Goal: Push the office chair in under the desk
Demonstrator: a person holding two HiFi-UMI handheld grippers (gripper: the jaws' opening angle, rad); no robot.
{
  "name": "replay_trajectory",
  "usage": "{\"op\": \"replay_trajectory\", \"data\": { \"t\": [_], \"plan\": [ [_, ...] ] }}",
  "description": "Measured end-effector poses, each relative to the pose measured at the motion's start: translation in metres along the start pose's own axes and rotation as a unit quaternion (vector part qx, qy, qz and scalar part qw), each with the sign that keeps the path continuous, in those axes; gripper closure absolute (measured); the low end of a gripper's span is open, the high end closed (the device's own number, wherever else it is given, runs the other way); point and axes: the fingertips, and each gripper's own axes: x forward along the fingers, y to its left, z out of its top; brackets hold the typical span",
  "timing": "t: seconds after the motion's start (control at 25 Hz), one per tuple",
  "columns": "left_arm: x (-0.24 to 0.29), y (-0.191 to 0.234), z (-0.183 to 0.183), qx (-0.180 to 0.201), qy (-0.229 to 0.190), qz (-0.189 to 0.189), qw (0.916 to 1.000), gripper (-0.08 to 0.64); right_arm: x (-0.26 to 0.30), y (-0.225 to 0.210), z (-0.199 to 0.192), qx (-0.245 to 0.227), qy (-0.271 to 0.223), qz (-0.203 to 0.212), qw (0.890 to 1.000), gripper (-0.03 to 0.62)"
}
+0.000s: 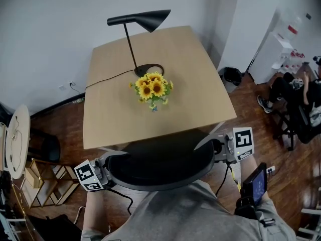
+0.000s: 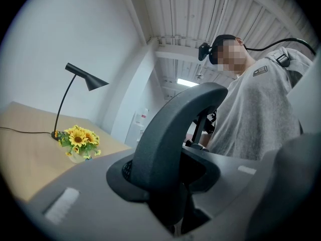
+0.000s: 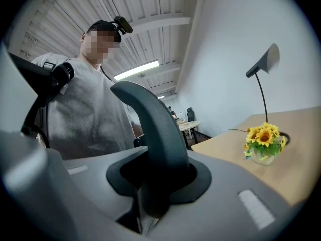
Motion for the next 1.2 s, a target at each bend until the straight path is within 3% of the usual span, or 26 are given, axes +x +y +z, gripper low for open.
{"op": "replay_trajectory", "data": {
  "t": [1.2],
  "plan": [
    [0.006,0.016,0.007,0.015,0.004,0.0,0.9999,0.417,-0.004,-0.018,0.005,-0.004,-0.004,-0.007,1.0,0.486]
  ]
}}
